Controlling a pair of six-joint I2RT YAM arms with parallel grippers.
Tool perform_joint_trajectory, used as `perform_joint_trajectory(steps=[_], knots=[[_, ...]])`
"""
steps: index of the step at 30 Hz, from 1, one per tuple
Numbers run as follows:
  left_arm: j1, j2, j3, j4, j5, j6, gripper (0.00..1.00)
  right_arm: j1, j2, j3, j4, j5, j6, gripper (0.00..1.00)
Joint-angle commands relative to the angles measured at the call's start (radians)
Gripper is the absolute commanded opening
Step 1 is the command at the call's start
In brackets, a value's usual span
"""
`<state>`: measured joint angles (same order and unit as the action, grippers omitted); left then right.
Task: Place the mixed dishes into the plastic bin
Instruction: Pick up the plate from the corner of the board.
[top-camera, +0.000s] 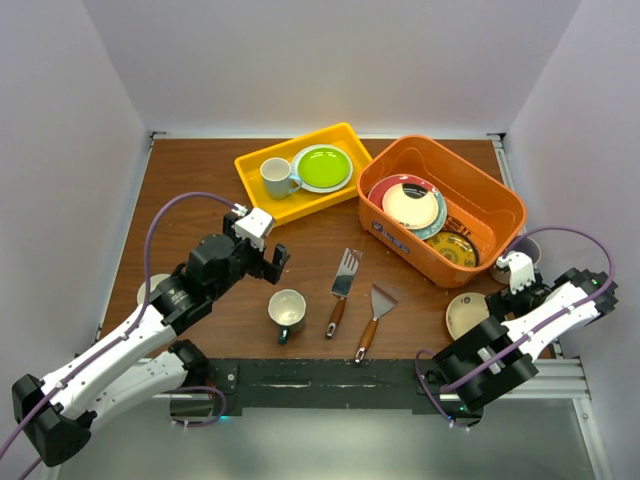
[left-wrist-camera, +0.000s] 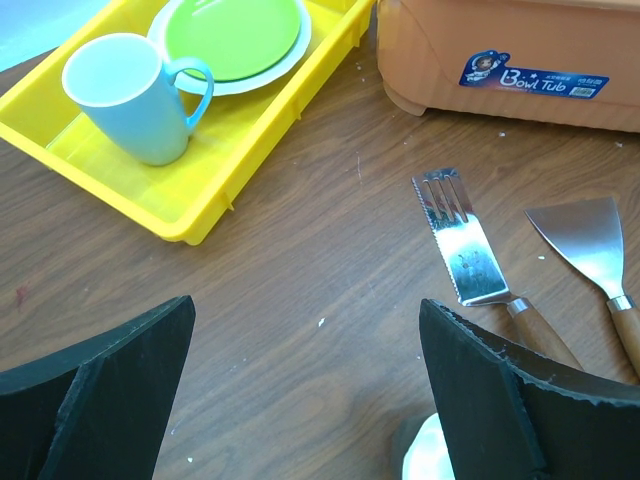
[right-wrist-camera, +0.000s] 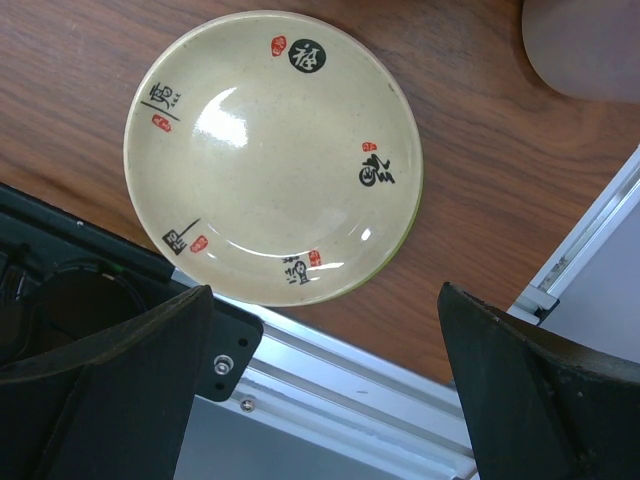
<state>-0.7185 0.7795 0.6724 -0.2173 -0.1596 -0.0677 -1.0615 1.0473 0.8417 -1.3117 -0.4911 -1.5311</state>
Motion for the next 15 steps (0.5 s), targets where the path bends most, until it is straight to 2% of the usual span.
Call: perform_joint_trajectory(steps=[1,8,15], knots=[[0.010,-0.009,-0.005,0.055,0.018,0.019,1.00,-0.005,0.003,-0.012,0.002,-0.037,-0.020,0.98],[0.013,-0.009,-0.008,0.062,0.042,0.019,1.00,-0.006,0.017,-0.019,0.015,-0.030,-0.006,0.98],[0.013,-0.006,-0.013,0.067,0.057,0.019,1.00,-0.017,0.057,-0.050,0.166,0.048,0.069,0.98]])
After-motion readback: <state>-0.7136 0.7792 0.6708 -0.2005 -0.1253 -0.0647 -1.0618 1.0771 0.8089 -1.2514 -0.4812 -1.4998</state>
